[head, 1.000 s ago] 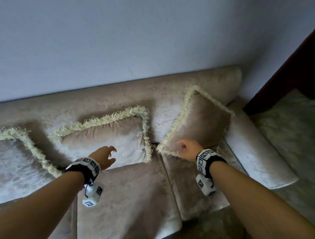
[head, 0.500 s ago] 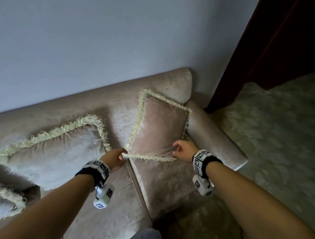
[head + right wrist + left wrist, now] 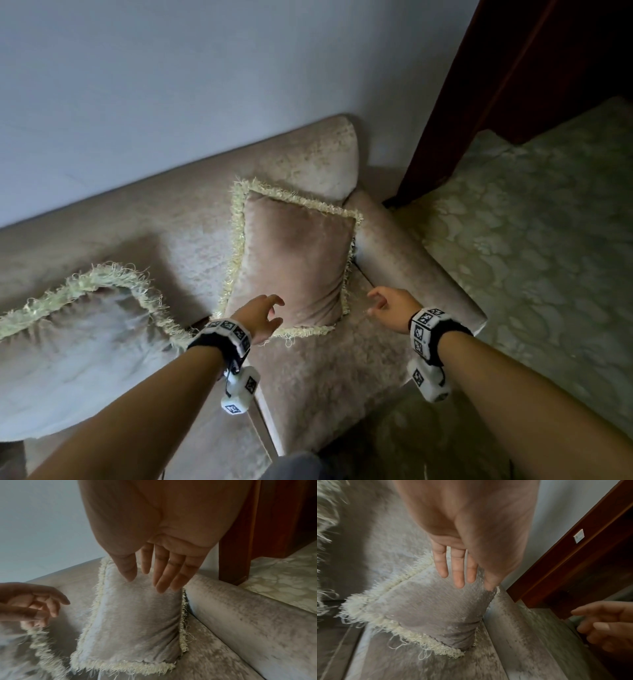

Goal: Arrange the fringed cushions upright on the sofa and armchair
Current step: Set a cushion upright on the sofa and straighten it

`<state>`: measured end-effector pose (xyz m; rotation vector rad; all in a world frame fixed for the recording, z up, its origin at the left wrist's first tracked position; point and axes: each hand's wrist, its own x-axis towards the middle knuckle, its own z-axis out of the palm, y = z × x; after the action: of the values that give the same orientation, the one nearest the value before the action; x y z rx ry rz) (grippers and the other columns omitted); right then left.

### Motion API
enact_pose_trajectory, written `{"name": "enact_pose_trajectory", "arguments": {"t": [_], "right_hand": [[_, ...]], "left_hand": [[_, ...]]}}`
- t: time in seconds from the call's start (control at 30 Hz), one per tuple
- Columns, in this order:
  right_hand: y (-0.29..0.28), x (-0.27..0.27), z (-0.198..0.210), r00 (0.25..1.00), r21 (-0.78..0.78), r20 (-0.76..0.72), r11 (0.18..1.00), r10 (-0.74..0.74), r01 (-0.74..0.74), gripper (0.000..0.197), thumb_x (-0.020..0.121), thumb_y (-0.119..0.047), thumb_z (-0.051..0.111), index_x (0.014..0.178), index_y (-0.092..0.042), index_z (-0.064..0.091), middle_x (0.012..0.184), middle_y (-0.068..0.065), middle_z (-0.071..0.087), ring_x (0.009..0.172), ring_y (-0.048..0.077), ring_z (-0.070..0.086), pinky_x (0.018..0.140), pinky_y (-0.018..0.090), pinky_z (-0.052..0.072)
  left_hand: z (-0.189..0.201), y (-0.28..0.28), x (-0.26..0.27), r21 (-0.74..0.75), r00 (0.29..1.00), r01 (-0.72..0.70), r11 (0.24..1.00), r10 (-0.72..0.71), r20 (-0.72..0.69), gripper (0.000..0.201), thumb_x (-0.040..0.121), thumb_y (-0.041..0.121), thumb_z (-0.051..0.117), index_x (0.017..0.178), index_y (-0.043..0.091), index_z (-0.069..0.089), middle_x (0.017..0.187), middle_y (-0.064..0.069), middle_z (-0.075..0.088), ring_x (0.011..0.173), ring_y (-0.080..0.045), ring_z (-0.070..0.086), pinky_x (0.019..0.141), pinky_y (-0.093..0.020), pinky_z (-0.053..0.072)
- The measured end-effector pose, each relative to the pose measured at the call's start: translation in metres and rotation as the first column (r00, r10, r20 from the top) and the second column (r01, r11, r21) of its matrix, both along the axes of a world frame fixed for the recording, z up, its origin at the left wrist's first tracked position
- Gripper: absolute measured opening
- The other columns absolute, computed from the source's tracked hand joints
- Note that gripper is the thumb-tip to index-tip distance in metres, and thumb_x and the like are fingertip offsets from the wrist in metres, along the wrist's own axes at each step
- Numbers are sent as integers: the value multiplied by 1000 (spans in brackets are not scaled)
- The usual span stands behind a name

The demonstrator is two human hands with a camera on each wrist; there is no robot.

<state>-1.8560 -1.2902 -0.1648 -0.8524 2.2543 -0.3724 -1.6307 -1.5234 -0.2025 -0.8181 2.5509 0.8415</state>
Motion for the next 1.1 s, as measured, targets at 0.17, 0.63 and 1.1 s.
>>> {"name": "enact_pose_trajectory", "arguments": {"t": [0.17, 0.63, 1.1], "right_hand": [[-10, -44, -16, 997, -6, 3, 997, -83, 83, 40, 88, -30, 67, 126, -19, 60, 98, -2, 64, 94, 17, 62, 88, 29, 50], [-81, -130, -181, 961, 124, 253, 982, 109, -144, 65, 90, -30, 65, 147, -25, 36, 133, 5, 57, 117, 21, 58, 89, 24, 44], [-179, -161, -342, 939, -301, 333, 954, 91, 15, 141, 48, -50, 93, 143, -52, -13, 155, -4, -5, 141, 13, 12, 112, 32, 24]], "left_hand": [[-13, -10, -51, 16, 999, 30, 999, -29, -31, 38, 92, 37, 55, 128, 34, 46, 110, 7, 54, 93, -11, 59, 87, -33, 52], [-86, -98, -79, -390, 959, -253, 885, 284, 23, 87, 67, 49, 78, 142, 39, 34, 142, -22, 27, 125, -45, 35, 97, -58, 42], [-220, -147, -87, -255, 885, -461, 850, 462, -62, 144, 28, 87, 69, 145, 19, 17, 138, -32, 25, 122, -57, 32, 97, -69, 37]]}}
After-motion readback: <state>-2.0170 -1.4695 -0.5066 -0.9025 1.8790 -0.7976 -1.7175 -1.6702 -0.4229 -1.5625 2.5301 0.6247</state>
